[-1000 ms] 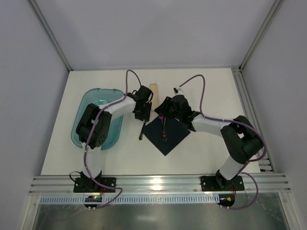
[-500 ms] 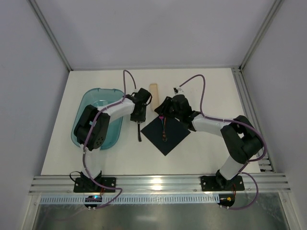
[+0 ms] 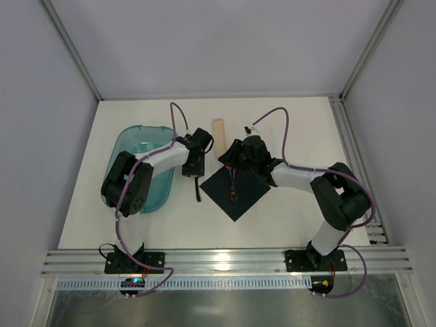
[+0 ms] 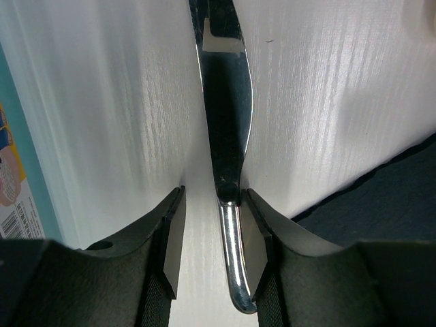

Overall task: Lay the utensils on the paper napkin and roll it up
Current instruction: Pick up the utensils from the center of the board.

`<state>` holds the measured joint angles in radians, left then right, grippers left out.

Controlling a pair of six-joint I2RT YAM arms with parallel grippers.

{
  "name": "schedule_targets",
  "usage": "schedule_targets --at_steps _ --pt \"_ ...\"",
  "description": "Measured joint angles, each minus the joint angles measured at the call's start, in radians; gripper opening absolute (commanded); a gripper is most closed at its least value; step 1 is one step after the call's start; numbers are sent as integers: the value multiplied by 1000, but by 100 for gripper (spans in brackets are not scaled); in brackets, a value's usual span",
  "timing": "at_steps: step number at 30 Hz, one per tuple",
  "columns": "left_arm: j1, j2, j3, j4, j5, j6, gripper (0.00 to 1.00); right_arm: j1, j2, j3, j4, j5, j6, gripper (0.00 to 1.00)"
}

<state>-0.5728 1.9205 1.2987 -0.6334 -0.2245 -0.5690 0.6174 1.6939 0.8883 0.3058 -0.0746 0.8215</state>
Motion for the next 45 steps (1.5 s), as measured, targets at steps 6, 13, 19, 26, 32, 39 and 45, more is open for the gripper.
schedule_targets --at_steps 6,13,19,26,32,39,45 --pt "0 -10 -21 24 16 -26 21 5 0 0 1 -7 0 36" --pt "0 -23 -42 42 38 -21 0 18 37 27 0 -16 2 36" --pt "6 -61 -93 84 61 -23 0 51 142 122 -12 -14 9 38" --pt "5 -107 -153 112 90 -25 0 76 257 219 -19 -13 47 43" --pt "5 -127 -177 120 98 -25 0 81 332 257 -31 -8 76 45" --pt "5 -133 -183 119 105 -25 0 87 365 292 -37 -6 85 45" --pt "5 -134 -183 118 114 -25 0 95 388 309 -10 -18 87 45"
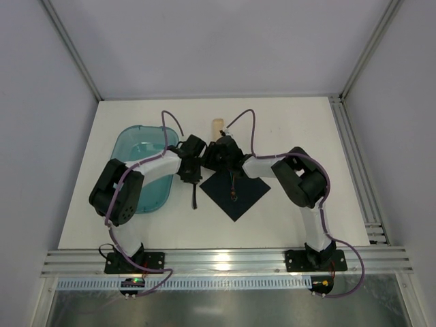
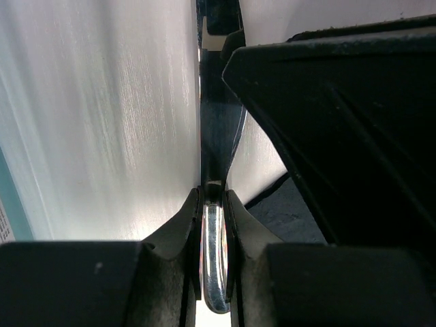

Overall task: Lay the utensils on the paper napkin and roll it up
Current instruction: Pick up the utensils from the center of the board.

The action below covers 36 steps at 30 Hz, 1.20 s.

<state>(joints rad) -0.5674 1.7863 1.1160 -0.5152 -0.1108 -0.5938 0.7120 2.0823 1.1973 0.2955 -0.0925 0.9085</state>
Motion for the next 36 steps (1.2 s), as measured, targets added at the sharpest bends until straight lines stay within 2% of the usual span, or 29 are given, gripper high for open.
schedule_targets --at_steps 24,31,34,36 --pt "0 -31 -2 -5 5 0 0 17 22 -10 86 -48 -16 44" --pt "0 -31 -5 -1 14 0 0 17 42 -37 169 -87 -14 38" --pt "0 -31 -8 -1 18 0 0 17 51 -48 213 -103 -10 33" --pt "0 -31 -8 0 19 0 0 17 53 -56 226 -109 -9 25"
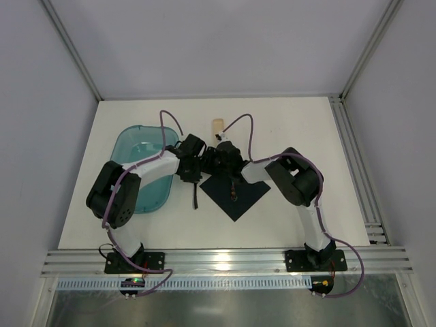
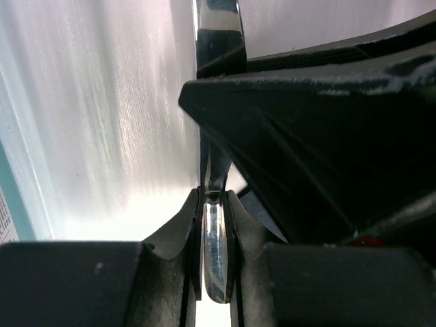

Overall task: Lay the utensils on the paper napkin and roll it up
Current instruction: Pick up the utensils from the center of the board.

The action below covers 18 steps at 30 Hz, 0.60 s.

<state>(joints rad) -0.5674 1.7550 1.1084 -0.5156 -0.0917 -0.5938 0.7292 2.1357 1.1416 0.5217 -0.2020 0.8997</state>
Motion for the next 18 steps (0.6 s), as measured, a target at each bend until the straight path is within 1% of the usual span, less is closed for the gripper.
schedule_targets --at_steps 1,4,7,9,11,13,14,16,18 --pt "0 0 0 0 2 0 0 0 0 -3 5 0 0 16" --pt "0 -4 -2 0 9 -1 0 -2 1 -18 18 -1 4 4" --pt "-1 -16 -3 3 14 -2 0 -2 0 -33 33 -12 11 4" --pt "-1 -28 -3 3 15 2 8 -2 -3 -42 40 -20 13 4" --pt "-1 -46 -3 3 19 0 22 -5 -19 -58 38 -25 14 4" --pt "-2 -71 -2 1 32 2 27 -9 -46 -76 34 -29 14 4" --pt "-3 -85 -1 0 38 1 35 -13 -66 -86 23 -32 14 4" --pt "-6 -122 4 -9 55 3 39 -23 -108 -102 13 -38 13 4" --pt "-9 -160 30 -31 76 3 42 -40 -163 -117 0 -44 11 4"
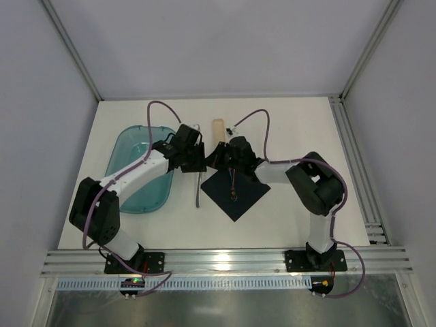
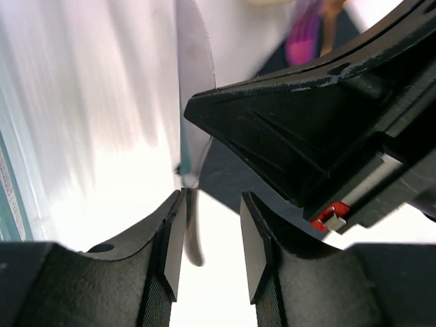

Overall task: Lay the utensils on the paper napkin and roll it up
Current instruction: Pick up the utensils from the center of the board, then place the utensils on the napkin.

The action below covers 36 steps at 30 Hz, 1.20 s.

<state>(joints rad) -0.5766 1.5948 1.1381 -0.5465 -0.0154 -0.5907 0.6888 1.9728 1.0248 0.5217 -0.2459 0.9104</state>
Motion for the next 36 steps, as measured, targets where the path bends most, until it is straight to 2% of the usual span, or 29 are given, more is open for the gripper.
schedule_targets --at_steps 10,16,28,36 --pt "-4 -110 212 -58 1 9 48 -107 -261 -88 -79 -19 -48 4" --pt "-2 -101 240 -66 7 32 48 -153 -332 -193 -102 -55 -92 4" --pt "29 30 243 -60 168 103 46 -233 -428 -296 -128 -152 -153 4" --pt "34 169 199 30 354 140 43 -293 -388 -297 -125 -220 -180 4"
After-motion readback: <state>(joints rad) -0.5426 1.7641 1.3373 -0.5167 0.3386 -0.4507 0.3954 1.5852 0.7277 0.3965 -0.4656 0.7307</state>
